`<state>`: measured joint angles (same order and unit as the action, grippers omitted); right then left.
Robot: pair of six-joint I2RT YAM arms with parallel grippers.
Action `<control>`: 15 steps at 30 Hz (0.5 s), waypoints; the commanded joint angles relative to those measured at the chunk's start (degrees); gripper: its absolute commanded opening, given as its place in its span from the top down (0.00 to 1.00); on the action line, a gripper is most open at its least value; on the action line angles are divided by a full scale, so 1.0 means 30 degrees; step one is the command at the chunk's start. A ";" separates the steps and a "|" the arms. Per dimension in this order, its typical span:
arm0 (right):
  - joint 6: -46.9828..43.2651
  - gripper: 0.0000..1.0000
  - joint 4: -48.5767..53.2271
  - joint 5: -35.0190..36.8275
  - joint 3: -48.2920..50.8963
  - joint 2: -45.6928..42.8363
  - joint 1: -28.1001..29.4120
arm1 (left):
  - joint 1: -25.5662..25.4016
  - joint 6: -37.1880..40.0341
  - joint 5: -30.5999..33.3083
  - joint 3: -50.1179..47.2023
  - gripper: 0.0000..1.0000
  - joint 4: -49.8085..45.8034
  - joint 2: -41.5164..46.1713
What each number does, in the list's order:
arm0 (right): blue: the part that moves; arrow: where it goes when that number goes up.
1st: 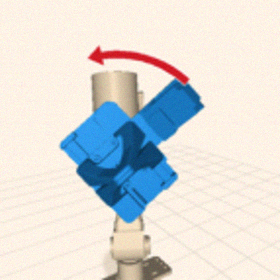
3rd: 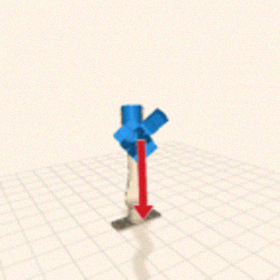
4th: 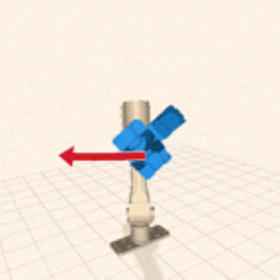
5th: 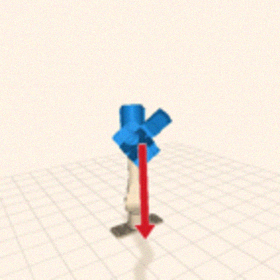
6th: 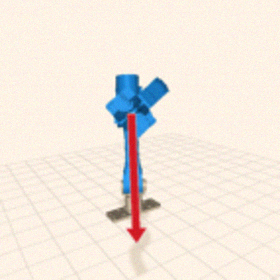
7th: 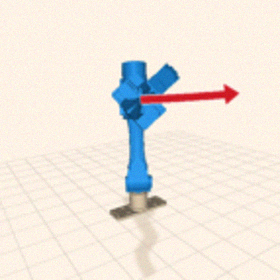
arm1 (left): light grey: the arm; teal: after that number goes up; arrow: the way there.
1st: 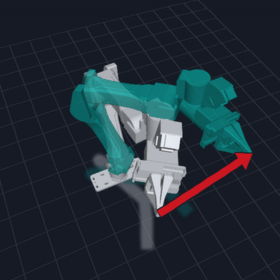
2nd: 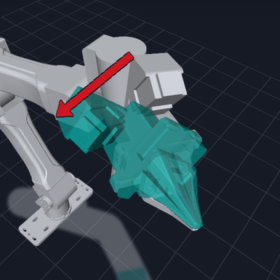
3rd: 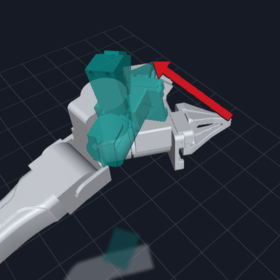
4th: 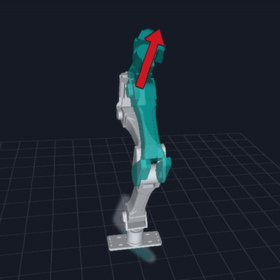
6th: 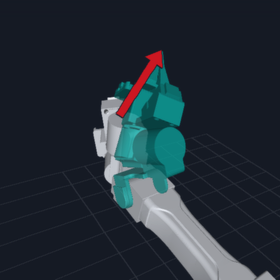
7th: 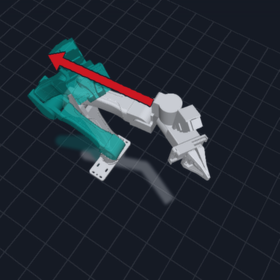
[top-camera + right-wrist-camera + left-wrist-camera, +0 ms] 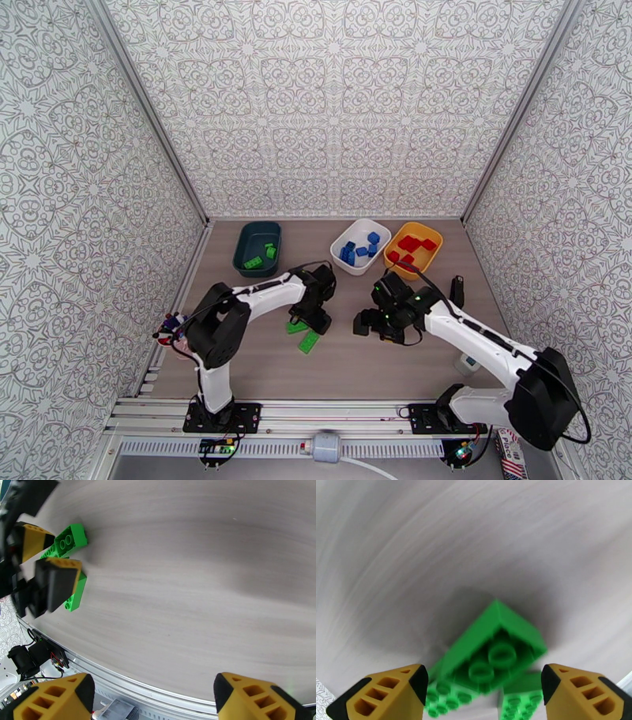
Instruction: Sort the legos into containers by color
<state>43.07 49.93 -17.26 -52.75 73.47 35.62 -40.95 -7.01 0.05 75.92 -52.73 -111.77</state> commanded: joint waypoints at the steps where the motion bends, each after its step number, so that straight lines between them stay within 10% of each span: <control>1: 0.0520 0.16 0.0069 0.0506 0.0267 -0.0584 -0.0086 | 0.0025 0.0184 0.0852 0.0952 0.22 -0.0086 -0.0890; 15: 0.0235 0.16 0.0000 0.0420 -0.0454 0.0127 -0.0094 | 0.0323 -0.0490 0.1275 0.2163 0.51 -0.0960 -0.1633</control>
<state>43.75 49.93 -16.86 -52.71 72.82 35.62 -40.60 -7.64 2.72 81.56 -54.48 -116.07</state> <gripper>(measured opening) 0.843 0.511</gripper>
